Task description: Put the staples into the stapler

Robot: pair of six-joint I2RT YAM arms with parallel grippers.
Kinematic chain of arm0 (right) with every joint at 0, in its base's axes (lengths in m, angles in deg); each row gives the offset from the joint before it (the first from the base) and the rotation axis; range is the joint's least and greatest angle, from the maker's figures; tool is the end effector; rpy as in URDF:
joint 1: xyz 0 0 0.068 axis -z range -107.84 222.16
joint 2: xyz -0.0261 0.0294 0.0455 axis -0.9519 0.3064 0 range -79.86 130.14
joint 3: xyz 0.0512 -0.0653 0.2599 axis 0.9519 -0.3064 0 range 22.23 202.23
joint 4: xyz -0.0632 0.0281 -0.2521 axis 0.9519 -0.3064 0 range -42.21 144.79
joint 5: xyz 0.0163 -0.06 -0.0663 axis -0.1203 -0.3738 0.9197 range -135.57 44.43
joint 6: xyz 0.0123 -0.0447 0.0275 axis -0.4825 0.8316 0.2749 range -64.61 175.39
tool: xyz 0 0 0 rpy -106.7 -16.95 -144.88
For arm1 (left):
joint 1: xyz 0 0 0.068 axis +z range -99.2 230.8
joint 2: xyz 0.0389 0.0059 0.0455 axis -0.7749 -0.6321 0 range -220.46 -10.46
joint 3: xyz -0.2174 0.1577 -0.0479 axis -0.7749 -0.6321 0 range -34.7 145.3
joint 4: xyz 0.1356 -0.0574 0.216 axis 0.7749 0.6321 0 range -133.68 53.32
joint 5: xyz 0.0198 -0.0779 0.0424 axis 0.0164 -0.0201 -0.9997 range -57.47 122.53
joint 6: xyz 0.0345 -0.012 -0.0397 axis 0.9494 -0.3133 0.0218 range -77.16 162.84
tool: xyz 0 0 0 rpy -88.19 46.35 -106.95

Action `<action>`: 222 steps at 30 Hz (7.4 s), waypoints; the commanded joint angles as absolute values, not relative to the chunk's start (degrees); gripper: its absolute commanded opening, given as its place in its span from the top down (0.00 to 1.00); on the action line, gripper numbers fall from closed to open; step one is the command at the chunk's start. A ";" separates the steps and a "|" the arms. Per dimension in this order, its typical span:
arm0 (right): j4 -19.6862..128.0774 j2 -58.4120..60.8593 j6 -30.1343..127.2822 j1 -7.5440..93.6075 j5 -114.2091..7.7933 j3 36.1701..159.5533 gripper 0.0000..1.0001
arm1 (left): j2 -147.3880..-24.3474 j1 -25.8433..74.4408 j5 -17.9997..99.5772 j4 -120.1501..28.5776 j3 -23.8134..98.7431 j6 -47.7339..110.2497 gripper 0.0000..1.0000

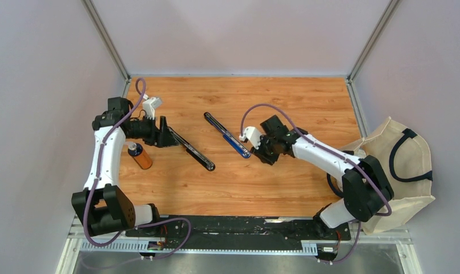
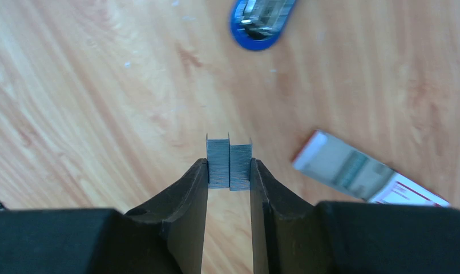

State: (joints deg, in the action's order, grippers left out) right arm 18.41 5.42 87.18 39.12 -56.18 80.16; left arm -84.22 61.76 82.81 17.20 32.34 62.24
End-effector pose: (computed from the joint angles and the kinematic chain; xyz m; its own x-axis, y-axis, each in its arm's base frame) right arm 0.2409 0.1644 0.2197 -0.3207 -0.8262 -0.4632 -0.9095 0.4051 -0.0929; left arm 0.2343 0.0174 0.3085 -0.8008 0.0611 -0.5958 0.4584 0.7027 -0.5441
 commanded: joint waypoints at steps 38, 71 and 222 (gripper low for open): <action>22.53 11.99 91.69 32.96 -45.75 73.03 0.30 | -76.29 66.44 80.25 20.83 27.96 70.00 0.22; 24.82 15.86 86.41 28.30 -50.84 77.16 0.48 | -75.94 66.44 79.81 20.13 27.35 69.38 0.22; 37.13 25.43 53.63 33.93 -50.49 93.16 0.80 | -77.08 66.53 77.88 18.28 26.47 69.21 0.18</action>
